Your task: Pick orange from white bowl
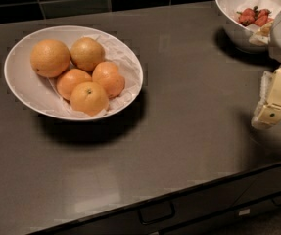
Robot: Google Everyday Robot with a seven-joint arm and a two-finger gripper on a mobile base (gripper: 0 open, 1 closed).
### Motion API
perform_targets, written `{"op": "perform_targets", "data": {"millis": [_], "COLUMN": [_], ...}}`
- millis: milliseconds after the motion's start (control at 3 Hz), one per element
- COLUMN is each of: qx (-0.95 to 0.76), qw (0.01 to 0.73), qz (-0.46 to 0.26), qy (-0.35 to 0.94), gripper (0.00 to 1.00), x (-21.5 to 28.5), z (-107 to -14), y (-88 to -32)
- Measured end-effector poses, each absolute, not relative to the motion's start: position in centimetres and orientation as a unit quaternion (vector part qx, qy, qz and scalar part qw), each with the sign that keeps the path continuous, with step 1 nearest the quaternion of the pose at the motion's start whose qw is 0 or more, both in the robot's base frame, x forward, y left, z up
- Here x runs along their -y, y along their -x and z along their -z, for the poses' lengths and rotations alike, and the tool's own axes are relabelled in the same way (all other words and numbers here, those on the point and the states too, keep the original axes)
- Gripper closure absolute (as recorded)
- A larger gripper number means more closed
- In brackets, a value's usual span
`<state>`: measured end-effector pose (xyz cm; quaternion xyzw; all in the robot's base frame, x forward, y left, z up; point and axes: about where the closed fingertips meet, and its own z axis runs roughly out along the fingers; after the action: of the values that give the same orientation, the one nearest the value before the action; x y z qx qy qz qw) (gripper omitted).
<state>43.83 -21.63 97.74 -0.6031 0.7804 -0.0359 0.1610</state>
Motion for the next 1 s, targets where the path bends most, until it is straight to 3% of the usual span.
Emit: {"op": "perform_targets", "data": {"millis": [333, 1000], "qx": [-0.780, -0.661], "qw": [0.161, 0.239], "qz": [0.036, 0.023], "qy": [0.603, 0.711], "gripper": [0.00, 0.00], "x": [21.6, 9.2], "z": [-97.7, -100.2], "y": [-43.8, -49.0]}}
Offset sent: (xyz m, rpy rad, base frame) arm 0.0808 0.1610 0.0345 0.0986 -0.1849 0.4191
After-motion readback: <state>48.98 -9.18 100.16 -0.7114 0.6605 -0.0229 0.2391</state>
